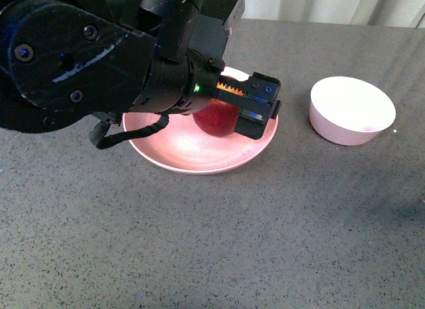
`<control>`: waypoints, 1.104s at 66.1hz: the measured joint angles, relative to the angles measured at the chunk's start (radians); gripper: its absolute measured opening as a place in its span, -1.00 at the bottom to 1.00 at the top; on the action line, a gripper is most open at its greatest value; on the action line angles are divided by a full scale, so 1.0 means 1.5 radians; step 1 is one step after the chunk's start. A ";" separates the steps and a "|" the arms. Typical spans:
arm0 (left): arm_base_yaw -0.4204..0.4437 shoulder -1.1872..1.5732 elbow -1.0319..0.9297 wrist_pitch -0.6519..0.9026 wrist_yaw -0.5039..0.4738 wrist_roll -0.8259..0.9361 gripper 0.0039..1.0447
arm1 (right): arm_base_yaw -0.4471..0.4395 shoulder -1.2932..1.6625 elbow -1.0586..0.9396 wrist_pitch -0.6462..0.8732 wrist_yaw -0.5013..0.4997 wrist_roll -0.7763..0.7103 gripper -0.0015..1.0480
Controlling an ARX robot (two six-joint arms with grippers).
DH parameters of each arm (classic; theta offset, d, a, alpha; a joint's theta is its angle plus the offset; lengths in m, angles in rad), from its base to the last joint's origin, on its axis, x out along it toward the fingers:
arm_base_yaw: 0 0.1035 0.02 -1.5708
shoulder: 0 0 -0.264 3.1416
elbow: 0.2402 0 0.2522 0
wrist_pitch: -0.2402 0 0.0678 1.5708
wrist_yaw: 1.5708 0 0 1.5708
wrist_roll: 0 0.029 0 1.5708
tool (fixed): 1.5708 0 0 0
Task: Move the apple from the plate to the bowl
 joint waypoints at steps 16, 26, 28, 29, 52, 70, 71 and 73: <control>0.000 0.028 0.038 -0.015 -0.007 0.000 0.84 | 0.000 0.000 0.000 0.000 0.000 0.000 0.83; 0.000 0.045 0.060 -0.026 -0.010 0.000 0.84 | 0.000 0.000 0.000 0.000 0.000 0.000 0.83; 0.000 0.048 0.064 -0.029 -0.012 0.000 0.84 | 0.000 0.000 0.000 0.000 0.000 0.000 0.83; 0.000 0.049 0.065 -0.030 -0.012 0.000 0.84 | 0.000 0.000 0.000 0.000 0.000 0.000 0.83; 0.001 0.078 0.082 -0.040 -0.020 0.001 0.84 | 0.000 0.000 0.000 0.000 0.000 0.000 0.83; 0.000 0.080 0.082 -0.041 -0.032 0.001 0.51 | 0.000 0.000 0.000 0.000 0.000 0.000 0.83; 0.000 0.080 0.082 -0.041 -0.032 0.001 0.51 | 0.000 0.000 0.000 0.000 0.000 0.000 0.83; -0.001 0.080 0.082 -0.040 -0.032 0.001 0.51 | 0.000 0.000 0.000 0.000 0.000 0.000 0.83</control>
